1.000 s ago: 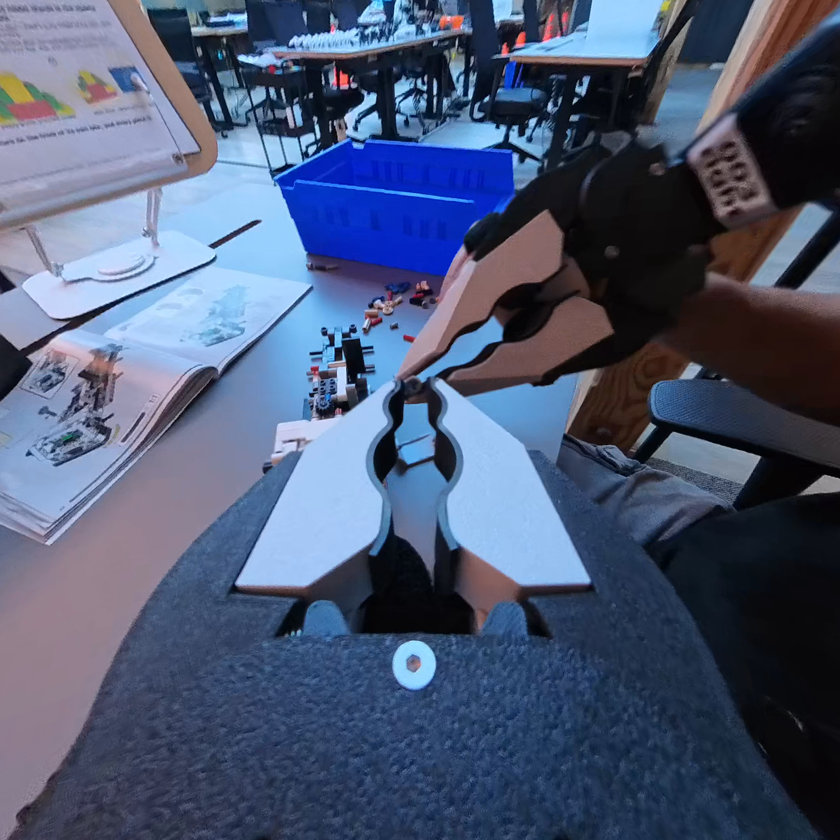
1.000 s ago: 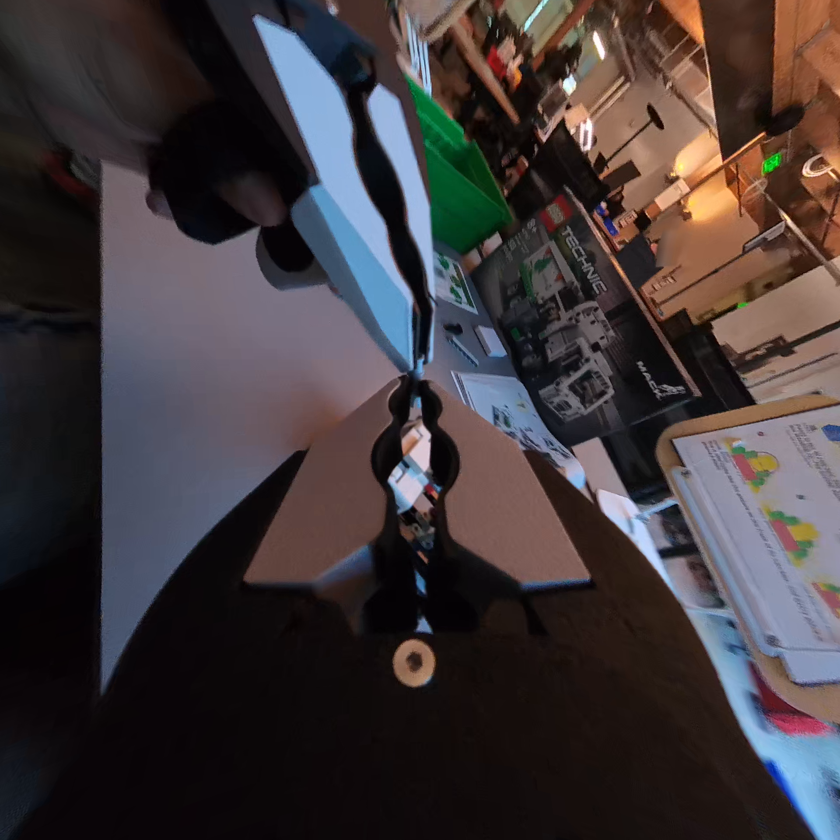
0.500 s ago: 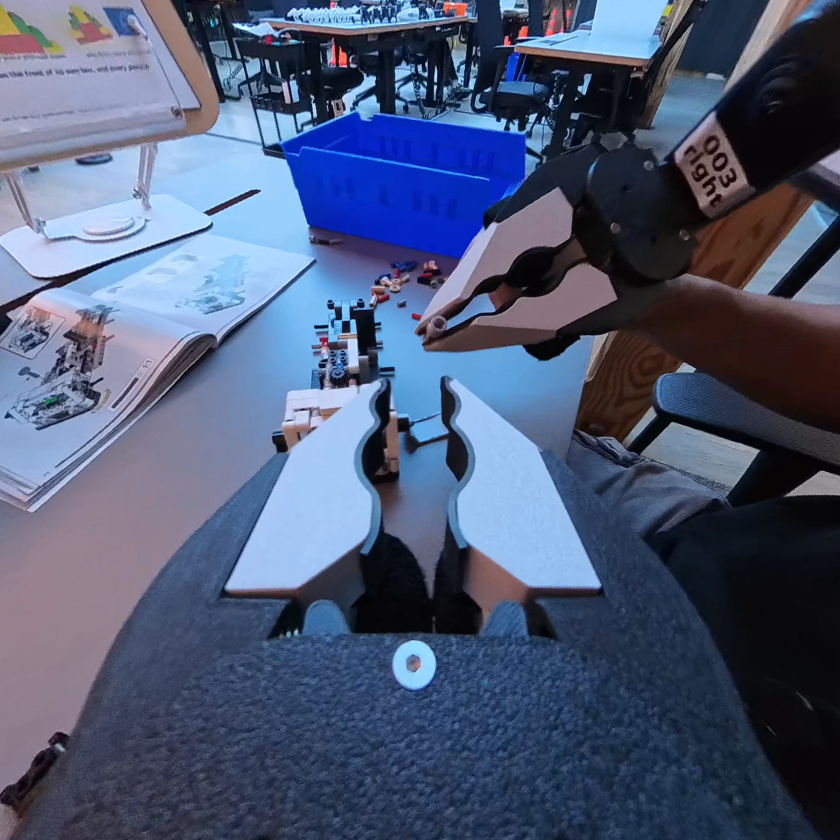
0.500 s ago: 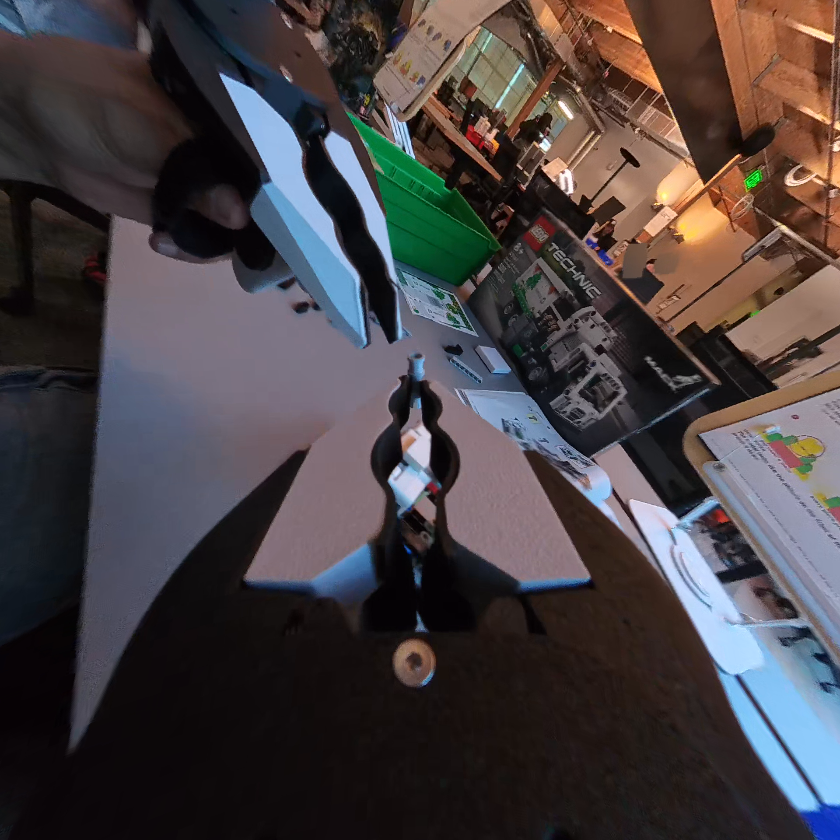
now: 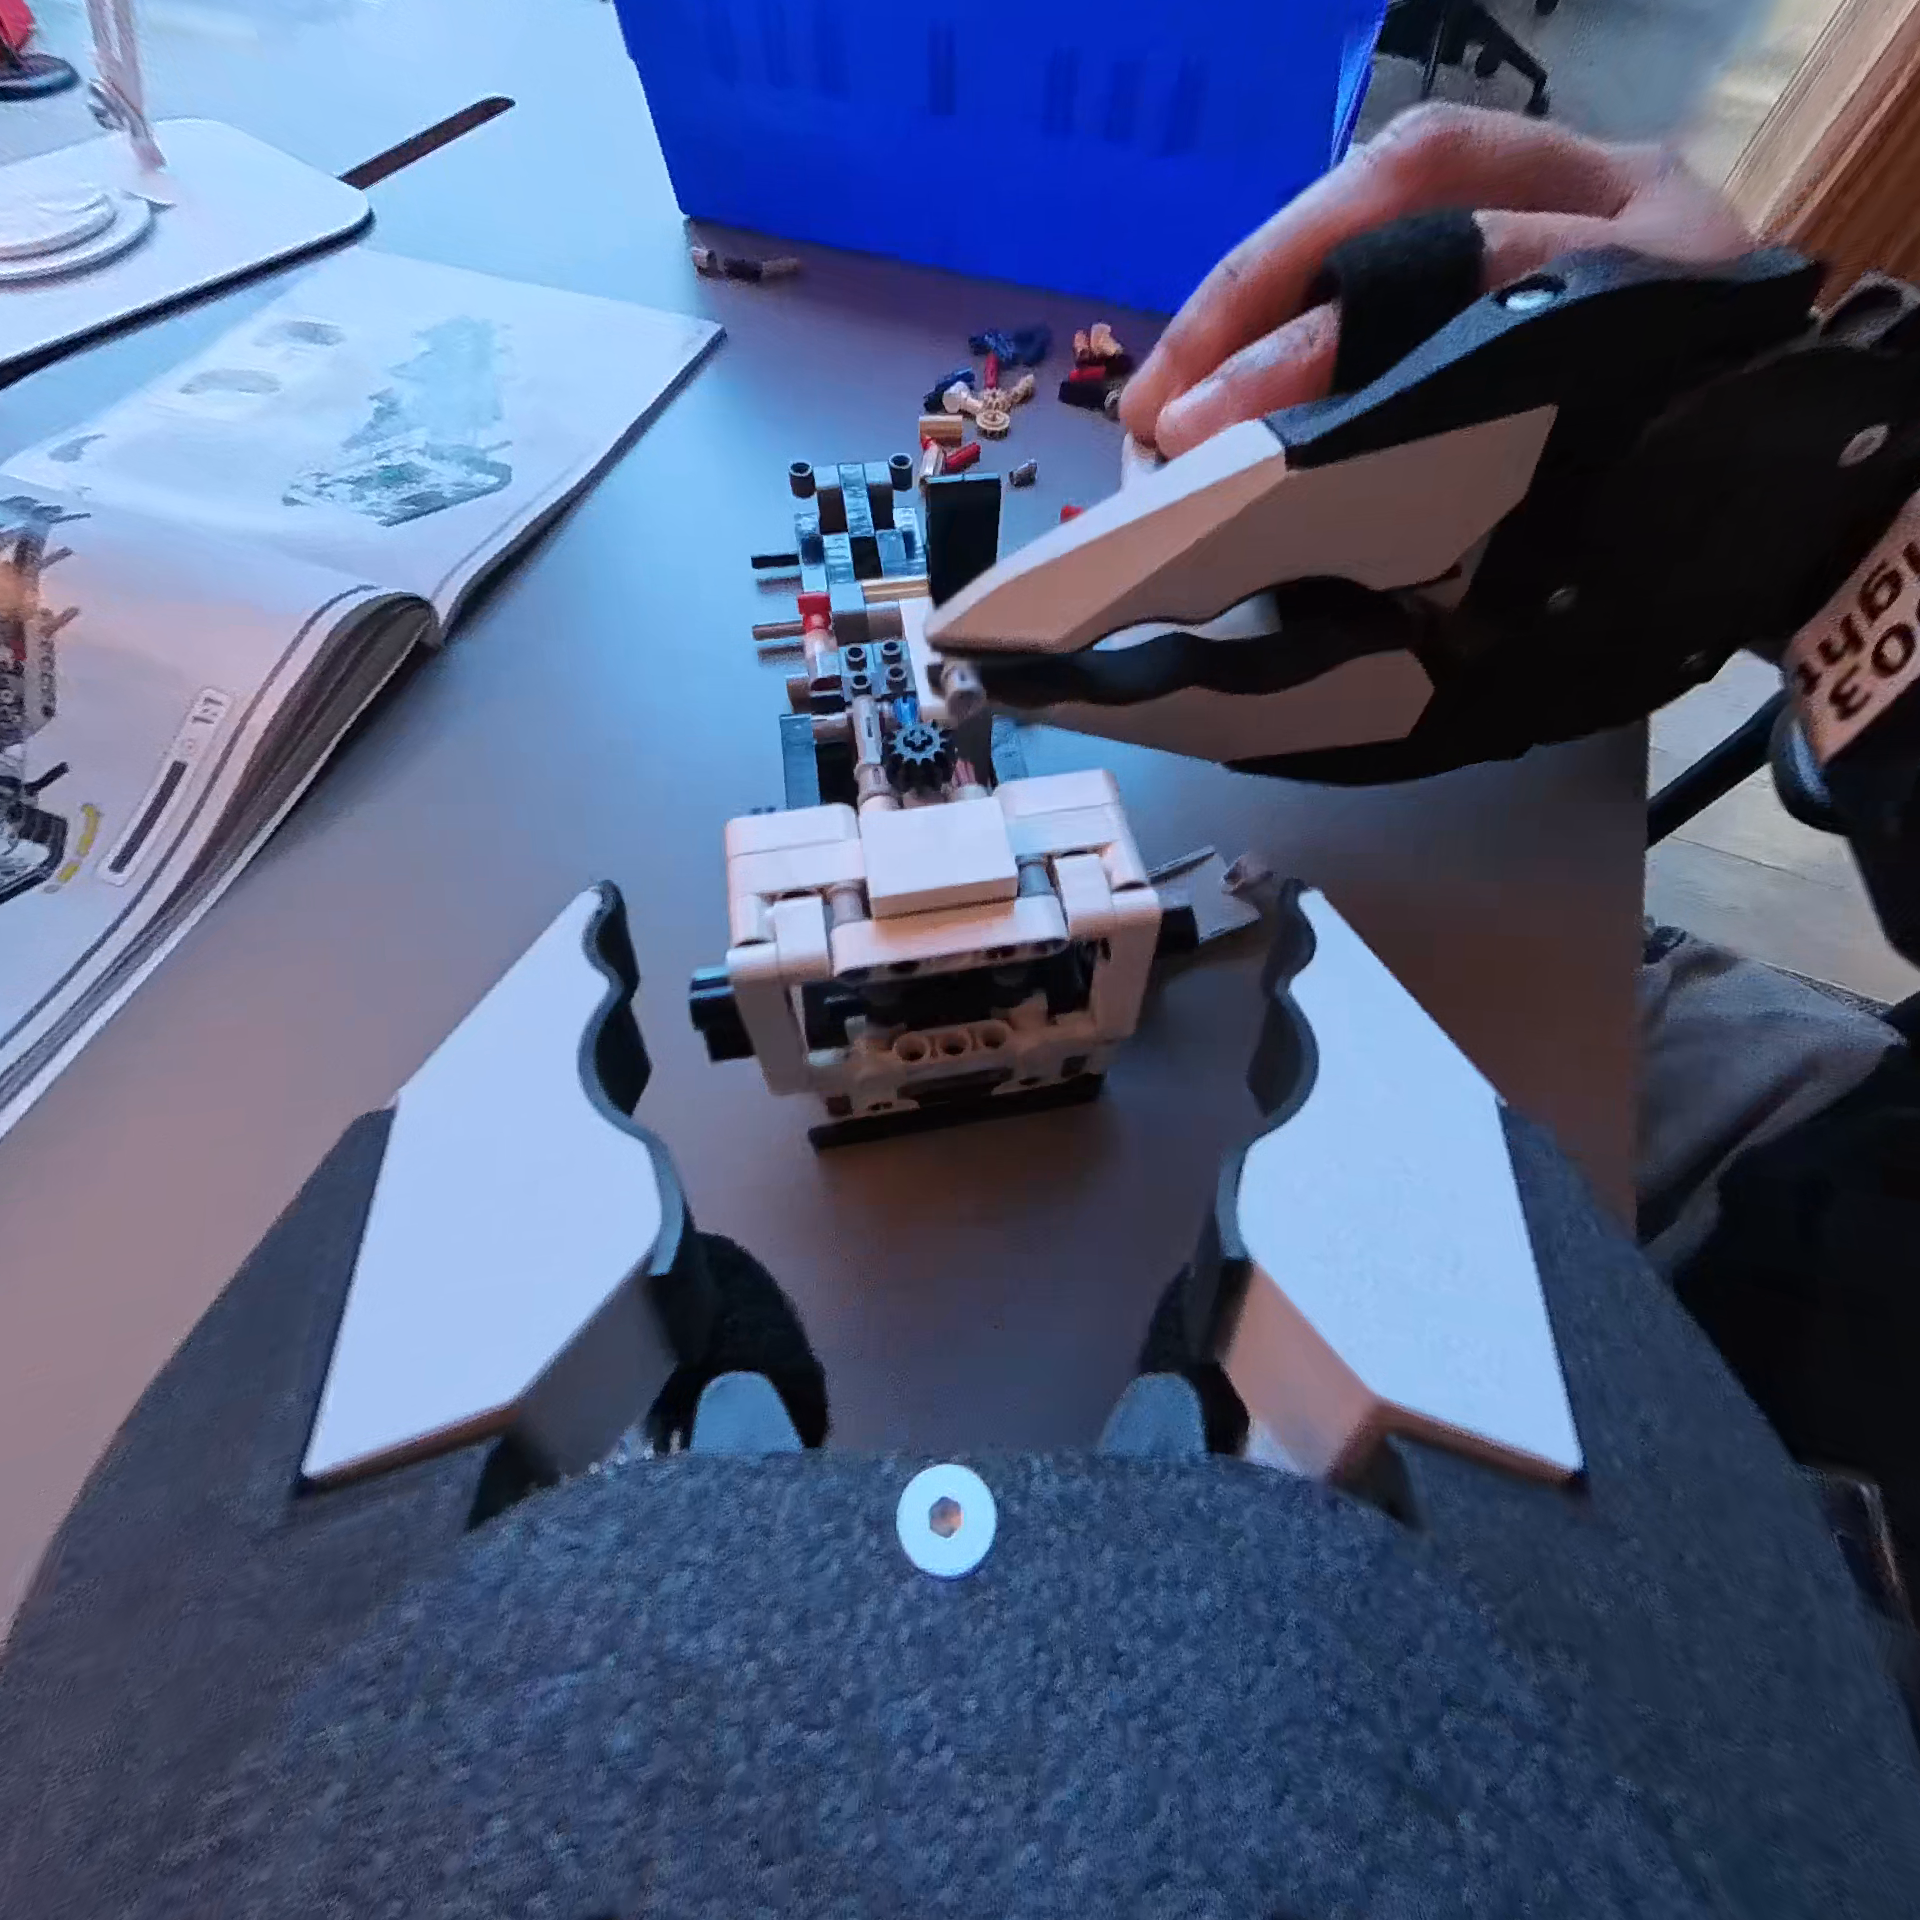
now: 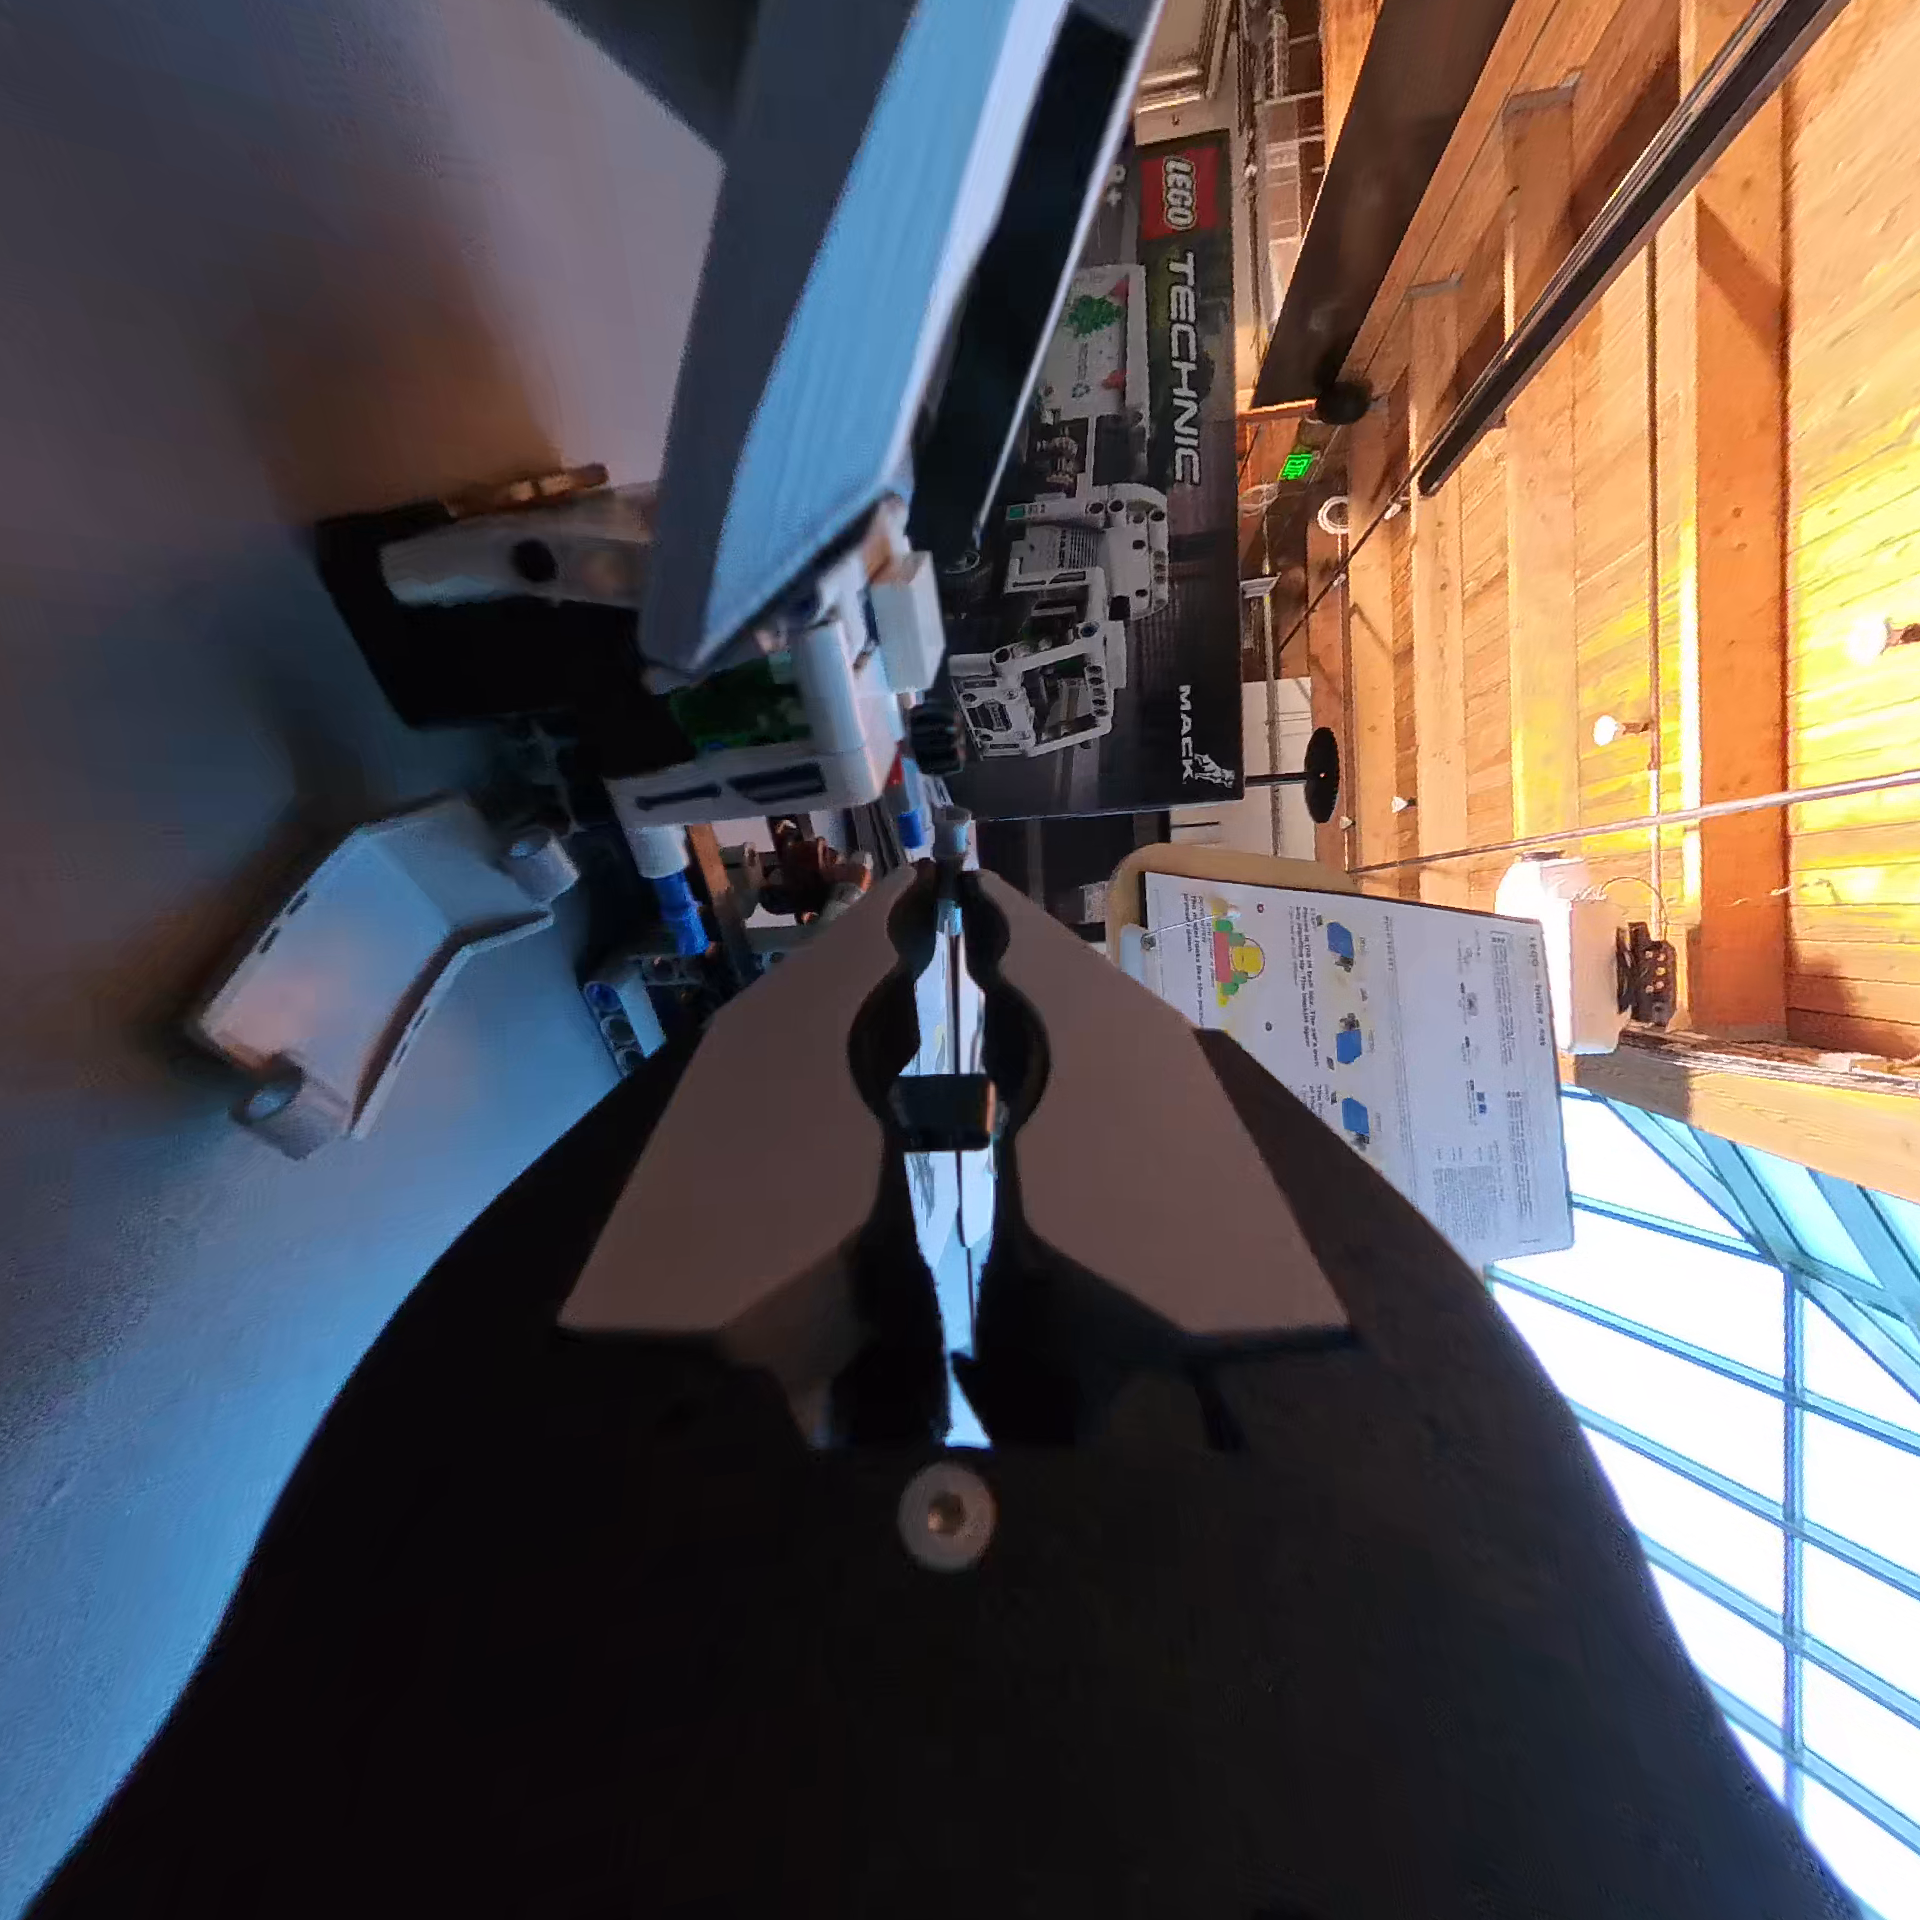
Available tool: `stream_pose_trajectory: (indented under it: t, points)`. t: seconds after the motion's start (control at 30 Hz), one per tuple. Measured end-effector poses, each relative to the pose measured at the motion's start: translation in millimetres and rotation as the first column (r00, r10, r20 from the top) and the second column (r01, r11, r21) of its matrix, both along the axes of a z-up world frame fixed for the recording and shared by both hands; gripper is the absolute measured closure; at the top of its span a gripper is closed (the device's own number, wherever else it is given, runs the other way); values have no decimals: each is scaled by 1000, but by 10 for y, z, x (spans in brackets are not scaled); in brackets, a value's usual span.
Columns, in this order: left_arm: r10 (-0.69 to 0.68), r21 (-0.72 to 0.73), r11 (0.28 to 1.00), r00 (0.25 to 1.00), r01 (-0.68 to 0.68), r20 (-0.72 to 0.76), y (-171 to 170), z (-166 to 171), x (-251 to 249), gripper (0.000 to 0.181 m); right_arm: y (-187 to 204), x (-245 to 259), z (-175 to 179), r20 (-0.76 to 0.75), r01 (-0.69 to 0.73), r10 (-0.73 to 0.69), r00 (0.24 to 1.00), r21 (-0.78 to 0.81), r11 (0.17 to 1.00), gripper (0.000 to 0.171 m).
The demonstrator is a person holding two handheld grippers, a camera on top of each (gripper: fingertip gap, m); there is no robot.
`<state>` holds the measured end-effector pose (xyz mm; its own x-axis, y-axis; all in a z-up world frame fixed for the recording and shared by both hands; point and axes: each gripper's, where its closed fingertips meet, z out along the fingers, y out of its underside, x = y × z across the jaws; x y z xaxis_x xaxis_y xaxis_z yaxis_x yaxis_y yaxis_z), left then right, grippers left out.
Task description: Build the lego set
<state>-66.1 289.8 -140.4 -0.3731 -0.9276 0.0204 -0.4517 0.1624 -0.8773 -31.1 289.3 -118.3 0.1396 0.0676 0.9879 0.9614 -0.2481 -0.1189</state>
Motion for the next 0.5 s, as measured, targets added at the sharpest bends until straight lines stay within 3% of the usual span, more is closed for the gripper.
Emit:
stream_pose_trajectory:
  t: [0.17, 0.5]
  points:
    - [-18, -44, 999, 1000, 18, -5, -61, -42, 98, 89, 32, -36, -122, 26, -23, 23, 999, -16, 1000, 169]
    - [-32, -76, 997, 999, 33, 17, -53, -34, 102, 90, 70, -42, -92, -34, -38, 39, 999, 39, 999, 168]
